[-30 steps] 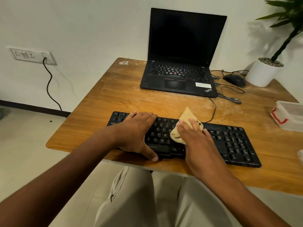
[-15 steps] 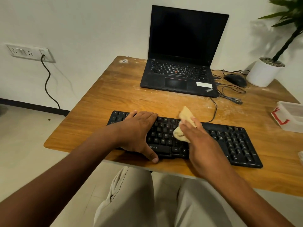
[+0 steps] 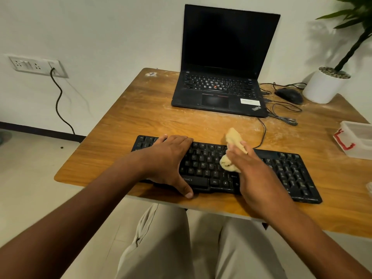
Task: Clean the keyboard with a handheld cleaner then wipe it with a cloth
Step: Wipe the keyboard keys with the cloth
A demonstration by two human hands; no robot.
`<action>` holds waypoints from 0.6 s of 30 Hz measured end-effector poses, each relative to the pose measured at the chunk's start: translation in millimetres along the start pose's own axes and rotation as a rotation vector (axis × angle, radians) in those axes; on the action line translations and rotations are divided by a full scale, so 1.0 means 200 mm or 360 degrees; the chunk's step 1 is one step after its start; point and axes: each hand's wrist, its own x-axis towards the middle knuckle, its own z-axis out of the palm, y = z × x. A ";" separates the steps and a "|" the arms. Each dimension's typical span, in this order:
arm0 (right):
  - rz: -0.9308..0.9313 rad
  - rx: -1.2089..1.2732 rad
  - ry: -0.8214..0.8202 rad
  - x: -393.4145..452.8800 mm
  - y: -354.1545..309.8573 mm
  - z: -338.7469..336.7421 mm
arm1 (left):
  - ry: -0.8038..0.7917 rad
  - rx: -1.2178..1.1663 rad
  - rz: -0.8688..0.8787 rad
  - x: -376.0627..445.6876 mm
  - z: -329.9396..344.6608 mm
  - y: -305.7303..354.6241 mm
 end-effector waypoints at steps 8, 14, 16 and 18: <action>-0.0256 0.0157 -0.0045 0.07 -0.17 0.09 | -0.0021 0.0007 -0.0033 0.00 -0.01 0.01; -0.0100 0.0102 0.0034 -0.07 0.01 0.02 | -0.0037 -0.0011 -0.0040 0.00 -0.01 0.01; 0.0001 0.0042 0.0093 0.02 0.02 0.03 | -0.0037 -0.0013 -0.0048 0.00 -0.02 0.01; 0.0058 0.0109 0.0129 0.11 -0.04 0.06 | -0.0035 -0.0018 -0.0051 0.00 -0.02 0.02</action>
